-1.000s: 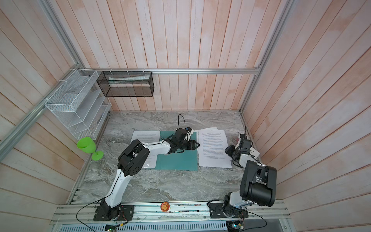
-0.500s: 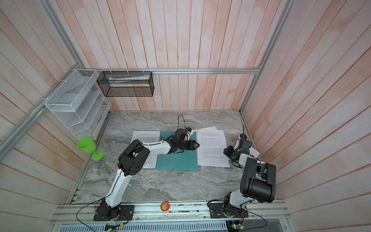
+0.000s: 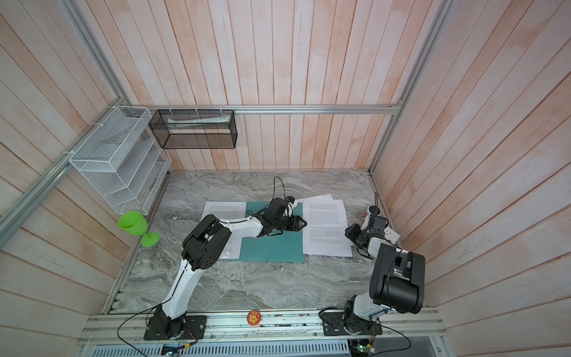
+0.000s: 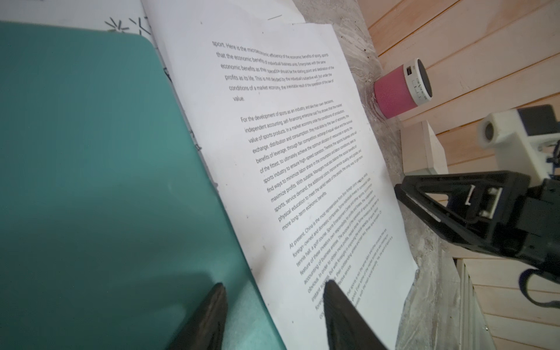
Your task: Put the files into the folder
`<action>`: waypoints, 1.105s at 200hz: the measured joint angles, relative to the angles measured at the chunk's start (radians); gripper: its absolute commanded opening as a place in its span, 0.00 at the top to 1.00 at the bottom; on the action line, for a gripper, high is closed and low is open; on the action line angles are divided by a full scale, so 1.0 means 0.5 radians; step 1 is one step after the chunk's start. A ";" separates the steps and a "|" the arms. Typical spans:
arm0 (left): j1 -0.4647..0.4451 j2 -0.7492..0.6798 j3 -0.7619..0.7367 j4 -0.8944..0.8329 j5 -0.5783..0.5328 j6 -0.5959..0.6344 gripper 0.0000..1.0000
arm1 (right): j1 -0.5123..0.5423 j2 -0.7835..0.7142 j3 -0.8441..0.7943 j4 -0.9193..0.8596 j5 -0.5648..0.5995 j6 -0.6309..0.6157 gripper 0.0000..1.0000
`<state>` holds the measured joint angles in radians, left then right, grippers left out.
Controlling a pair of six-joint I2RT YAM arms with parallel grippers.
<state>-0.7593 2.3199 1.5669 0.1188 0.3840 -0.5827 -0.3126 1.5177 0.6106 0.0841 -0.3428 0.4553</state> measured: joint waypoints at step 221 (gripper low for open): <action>0.063 0.026 0.001 0.060 0.055 -0.021 0.46 | 0.099 0.382 0.206 0.428 -0.515 0.201 0.61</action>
<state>-0.7280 2.3329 1.5673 0.1486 0.4114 -0.5934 -0.2630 1.7088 0.7136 0.2981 -0.6003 0.5556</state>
